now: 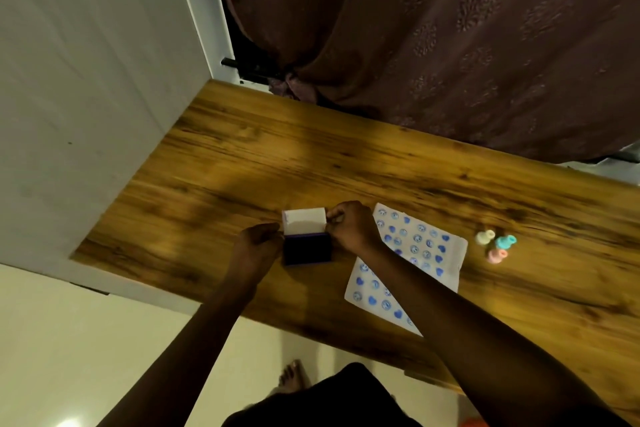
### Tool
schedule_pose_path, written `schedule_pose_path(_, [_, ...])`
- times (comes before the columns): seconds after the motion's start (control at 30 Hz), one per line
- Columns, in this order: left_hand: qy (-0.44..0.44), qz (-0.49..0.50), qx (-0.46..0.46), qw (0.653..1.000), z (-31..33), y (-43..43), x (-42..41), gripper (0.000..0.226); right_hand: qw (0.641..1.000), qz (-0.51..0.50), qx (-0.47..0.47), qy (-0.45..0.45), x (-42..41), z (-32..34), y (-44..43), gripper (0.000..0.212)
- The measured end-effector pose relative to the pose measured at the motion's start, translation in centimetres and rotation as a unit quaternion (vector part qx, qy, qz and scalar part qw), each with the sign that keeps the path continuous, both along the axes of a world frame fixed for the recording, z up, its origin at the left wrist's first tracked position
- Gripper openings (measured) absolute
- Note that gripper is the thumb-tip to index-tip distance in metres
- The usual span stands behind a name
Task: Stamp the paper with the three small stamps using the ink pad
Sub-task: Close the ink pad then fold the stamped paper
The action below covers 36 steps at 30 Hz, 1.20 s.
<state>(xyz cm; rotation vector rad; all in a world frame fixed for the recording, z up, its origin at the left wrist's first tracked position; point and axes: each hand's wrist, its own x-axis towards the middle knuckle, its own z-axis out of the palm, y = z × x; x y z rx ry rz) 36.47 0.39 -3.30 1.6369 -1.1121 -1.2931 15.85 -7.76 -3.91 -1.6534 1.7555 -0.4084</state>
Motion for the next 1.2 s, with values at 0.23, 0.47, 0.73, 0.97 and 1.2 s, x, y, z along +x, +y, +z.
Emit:
schedule_pose_path(0.23, [0.009, 0.015, -0.004, 1.000, -0.3, 0.4, -0.3, 0.033, 1.000, -0.011, -0.002, -0.024, -0.3, -0.2, 0.8, 0.025])
schedule_pose_path(0.47, [-0.006, 0.017, 0.001, 1.000, -1.2, 0.5, -0.9, 0.033, 0.998, -0.035, 0.003, -0.051, -0.4, 0.2, 1.2, 0.025])
schedule_pose_path(0.73, [0.006, 0.029, -0.001, 1.000, -0.4, 0.9, -1.8, 0.036, 0.998, -0.021, -0.037, -0.046, -1.3, 0.2, 2.5, 0.028])
schedule_pose_path(0.97, [-0.018, 0.021, -0.023, 0.999, -0.3, 1.5, -1.8, 0.033, 0.997, -0.011, -0.050, -0.064, -1.9, 0.3, 3.6, 0.015])
schedule_pose_path(1.2, [-0.047, 0.080, -0.030, 0.995, -0.9, 1.8, -1.8, 0.042, 0.993, 0.002, -0.050, -0.110, -2.7, 0.4, 5.3, 0.020])
